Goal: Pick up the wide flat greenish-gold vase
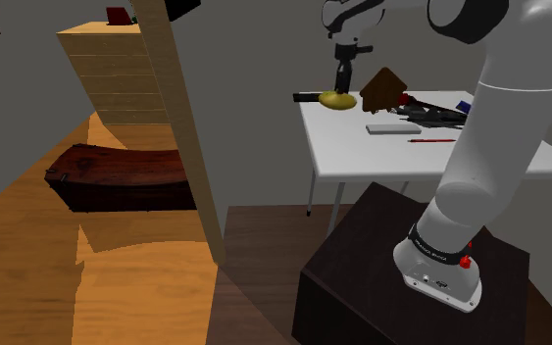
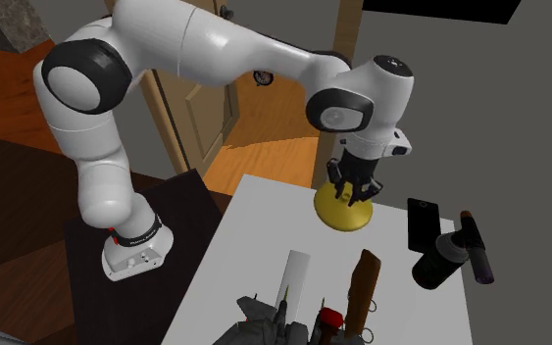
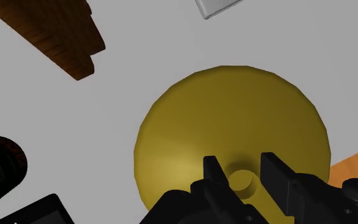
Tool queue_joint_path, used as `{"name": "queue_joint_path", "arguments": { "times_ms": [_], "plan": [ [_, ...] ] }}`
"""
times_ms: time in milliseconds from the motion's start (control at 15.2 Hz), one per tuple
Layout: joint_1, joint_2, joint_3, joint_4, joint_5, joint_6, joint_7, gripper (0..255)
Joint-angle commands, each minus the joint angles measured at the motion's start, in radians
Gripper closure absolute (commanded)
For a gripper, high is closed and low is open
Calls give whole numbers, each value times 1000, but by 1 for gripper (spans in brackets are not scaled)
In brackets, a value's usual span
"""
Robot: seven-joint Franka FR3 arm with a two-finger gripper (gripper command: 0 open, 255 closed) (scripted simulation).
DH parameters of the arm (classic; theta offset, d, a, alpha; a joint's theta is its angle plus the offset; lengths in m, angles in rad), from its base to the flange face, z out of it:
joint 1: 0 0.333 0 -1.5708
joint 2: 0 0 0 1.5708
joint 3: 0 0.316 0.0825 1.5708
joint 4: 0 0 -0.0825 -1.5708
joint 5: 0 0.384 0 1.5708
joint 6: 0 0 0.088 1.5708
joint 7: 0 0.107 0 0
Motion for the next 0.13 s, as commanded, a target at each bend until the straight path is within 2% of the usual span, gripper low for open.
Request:
{"name": "queue_joint_path", "arguments": {
  "times_ms": [0,66],
  "plan": [
    [2,-7,0,6,-4,-13,3,255],
    [2,-7,0,6,-4,-13,3,255]
  ]
}}
